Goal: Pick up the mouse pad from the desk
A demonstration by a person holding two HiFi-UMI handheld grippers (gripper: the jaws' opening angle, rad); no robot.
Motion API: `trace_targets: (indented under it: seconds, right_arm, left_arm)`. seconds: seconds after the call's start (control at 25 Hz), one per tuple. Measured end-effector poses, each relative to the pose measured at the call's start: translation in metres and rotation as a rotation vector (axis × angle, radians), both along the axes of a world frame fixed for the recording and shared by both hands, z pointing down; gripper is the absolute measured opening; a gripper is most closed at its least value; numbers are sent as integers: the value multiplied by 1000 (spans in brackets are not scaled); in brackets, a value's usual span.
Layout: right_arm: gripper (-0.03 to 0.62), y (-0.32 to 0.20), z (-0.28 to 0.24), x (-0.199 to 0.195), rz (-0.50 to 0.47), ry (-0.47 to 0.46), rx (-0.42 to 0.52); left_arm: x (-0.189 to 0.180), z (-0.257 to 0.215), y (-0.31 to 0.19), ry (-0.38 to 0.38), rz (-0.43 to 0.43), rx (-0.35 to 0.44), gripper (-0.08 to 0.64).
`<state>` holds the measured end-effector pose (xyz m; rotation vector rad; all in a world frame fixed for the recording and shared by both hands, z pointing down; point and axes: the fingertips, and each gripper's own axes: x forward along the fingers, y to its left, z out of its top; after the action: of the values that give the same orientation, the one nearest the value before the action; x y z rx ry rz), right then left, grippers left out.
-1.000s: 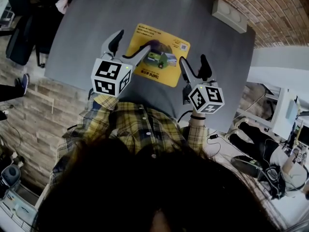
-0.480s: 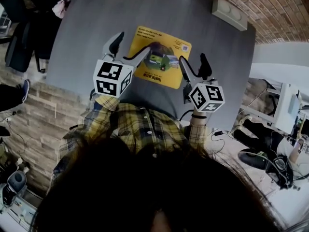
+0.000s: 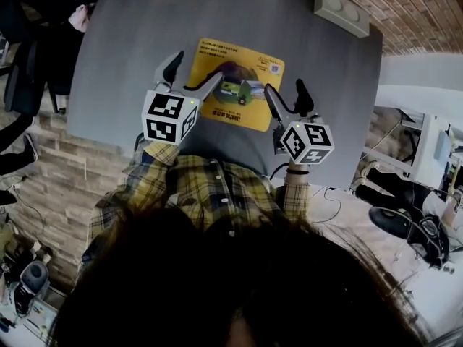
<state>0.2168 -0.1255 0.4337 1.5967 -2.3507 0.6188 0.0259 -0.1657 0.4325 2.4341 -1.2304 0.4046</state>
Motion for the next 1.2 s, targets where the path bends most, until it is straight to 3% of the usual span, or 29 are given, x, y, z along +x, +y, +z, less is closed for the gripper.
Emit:
trace_targets:
  seconds: [0.72,1.2]
  right_arm:
    - [365,-7,74,10,35,-51,-183]
    - [365,-5,106,13,39,-143,-258]
  left_arm:
    - [-3,102,-6,-117,24,-203,390]
    - [-5,151,-4,-242,40,-257,390]
